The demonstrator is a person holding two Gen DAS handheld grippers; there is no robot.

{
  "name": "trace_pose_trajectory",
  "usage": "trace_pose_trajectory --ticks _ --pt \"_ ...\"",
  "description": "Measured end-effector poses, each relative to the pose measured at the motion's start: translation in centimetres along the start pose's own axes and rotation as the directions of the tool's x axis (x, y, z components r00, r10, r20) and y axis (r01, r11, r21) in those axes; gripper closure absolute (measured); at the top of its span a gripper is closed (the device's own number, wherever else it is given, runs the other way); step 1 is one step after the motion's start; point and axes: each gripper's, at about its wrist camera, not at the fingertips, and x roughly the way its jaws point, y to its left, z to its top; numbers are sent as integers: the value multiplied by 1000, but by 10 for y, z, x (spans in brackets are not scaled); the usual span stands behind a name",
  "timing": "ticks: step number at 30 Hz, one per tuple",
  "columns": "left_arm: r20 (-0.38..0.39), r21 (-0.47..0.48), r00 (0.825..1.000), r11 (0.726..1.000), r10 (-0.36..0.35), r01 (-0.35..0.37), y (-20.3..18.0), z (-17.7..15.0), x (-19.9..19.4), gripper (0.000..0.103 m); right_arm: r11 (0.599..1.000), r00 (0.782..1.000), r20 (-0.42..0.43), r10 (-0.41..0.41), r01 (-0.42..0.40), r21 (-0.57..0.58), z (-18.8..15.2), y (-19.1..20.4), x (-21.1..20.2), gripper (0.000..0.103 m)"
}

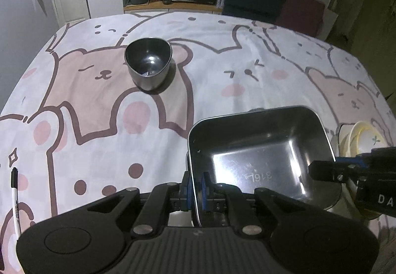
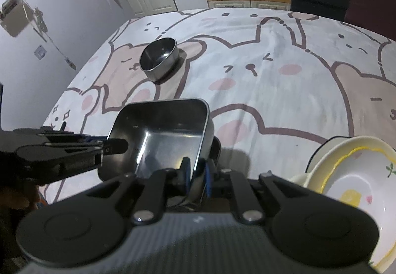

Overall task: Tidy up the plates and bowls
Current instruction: 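Carry the steel tray with both tools across the sheet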

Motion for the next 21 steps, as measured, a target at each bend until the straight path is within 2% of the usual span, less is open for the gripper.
trace_pose_trajectory --ticks 21 --pt "-45 23 998 999 46 -45 1 -1 12 93 999 999 -46 -13 11 -32 -1 7 13 88"
